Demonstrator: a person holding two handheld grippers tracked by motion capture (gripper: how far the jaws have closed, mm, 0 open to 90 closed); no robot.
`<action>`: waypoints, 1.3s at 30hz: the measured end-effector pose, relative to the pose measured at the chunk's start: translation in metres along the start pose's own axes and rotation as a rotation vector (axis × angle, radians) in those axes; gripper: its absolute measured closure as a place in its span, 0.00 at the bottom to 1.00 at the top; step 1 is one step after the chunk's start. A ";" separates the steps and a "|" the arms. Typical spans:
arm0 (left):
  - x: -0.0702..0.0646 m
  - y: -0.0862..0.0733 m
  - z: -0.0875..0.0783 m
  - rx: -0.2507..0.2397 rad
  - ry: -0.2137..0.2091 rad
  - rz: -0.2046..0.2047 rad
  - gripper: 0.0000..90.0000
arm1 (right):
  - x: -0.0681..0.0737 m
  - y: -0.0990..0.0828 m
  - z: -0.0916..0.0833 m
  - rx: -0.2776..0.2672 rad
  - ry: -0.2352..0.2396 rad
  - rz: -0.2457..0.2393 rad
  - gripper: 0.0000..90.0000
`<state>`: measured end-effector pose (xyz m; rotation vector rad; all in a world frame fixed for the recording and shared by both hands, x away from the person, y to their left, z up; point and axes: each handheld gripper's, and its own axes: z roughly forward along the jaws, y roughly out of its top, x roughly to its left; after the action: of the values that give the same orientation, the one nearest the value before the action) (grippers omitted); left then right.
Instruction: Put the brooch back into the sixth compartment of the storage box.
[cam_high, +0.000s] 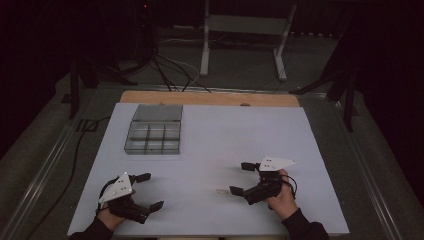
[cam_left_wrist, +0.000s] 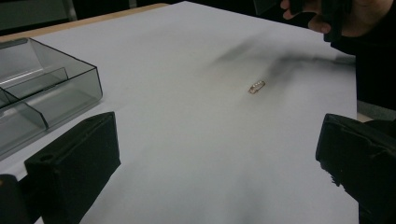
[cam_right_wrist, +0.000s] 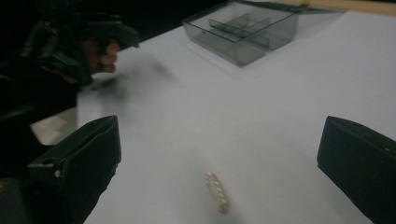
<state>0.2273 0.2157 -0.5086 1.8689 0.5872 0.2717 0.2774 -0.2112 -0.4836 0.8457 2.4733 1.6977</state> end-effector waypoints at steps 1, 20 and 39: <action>0.000 0.000 0.000 0.000 0.000 0.000 0.01 | 0.000 0.000 0.003 0.000 0.011 0.009 0.00; -0.001 0.000 0.001 0.002 -0.009 0.001 0.01 | -0.002 -0.012 0.039 0.176 0.035 0.027 0.29; 0.000 0.000 0.001 0.001 -0.014 -0.002 0.01 | 0.001 -0.017 0.051 0.295 -0.053 -0.029 0.66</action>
<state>0.2276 0.2153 -0.5090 1.8696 0.5797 0.2569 0.2854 -0.1715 -0.5190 0.8576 2.7249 1.3014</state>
